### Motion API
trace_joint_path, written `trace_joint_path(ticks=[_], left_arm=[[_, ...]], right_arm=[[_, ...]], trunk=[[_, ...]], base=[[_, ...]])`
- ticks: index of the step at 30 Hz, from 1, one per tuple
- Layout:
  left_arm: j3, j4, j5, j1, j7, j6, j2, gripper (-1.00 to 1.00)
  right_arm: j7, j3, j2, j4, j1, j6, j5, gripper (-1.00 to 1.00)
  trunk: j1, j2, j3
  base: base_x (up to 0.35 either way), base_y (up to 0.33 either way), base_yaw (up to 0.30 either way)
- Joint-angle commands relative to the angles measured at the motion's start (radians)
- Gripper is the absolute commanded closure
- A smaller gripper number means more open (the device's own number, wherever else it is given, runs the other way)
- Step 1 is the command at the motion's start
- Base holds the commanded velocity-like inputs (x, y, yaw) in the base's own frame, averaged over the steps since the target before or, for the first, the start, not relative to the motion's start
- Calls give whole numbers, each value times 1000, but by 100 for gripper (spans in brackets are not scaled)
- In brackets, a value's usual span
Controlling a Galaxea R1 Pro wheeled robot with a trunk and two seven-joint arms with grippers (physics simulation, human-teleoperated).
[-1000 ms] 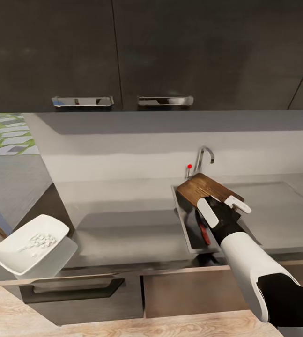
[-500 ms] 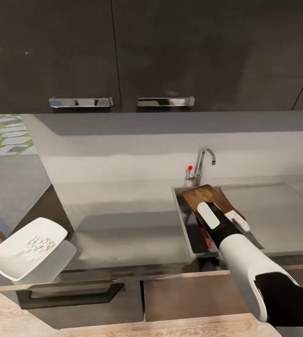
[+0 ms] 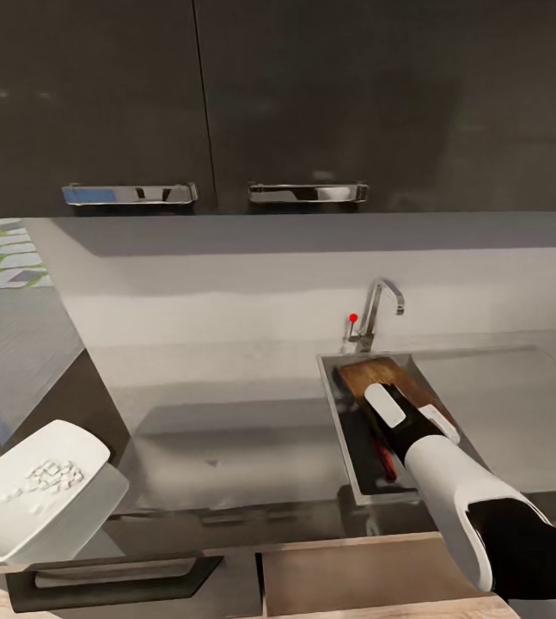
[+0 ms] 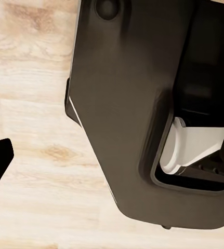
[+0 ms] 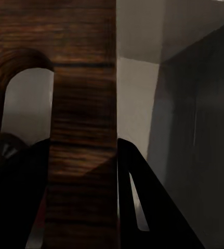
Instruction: In the kitchen, take the Vidalia onion out of the sink, dice it on the chopping board with the paring knife, put the diced onion into the bowl on the countertop, then place both the paring knife and the chopping board into the sink.
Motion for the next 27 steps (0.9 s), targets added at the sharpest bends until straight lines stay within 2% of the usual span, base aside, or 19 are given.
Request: trace_joint_path(ticks=[1, 4, 16, 27], left_arm=[[1, -2, 8, 1, 1, 4, -1, -100], [1, -1, 8, 1, 1, 4, -1, -100], [1, 1, 8, 1, 1, 4, -1, -100], [1, 1, 8, 1, 1, 3, -1, -100]], right_arm=[[7, 10, -2, 11, -1, -9, -21, 100], [42, 9, -3, 49, -1, -12, -34, 100], [164, 6, -13, 166, -1, -53, -38, 100], [208, 7, -14, 209, -1, -73, -39, 100]], trunk=[[1, -2, -2], [1, -2, -2], [1, -2, -2], [1, -2, -2]], base=[[2, 0, 0], [0, 0, 0], [0, 0, 0], [4, -2, 0]])
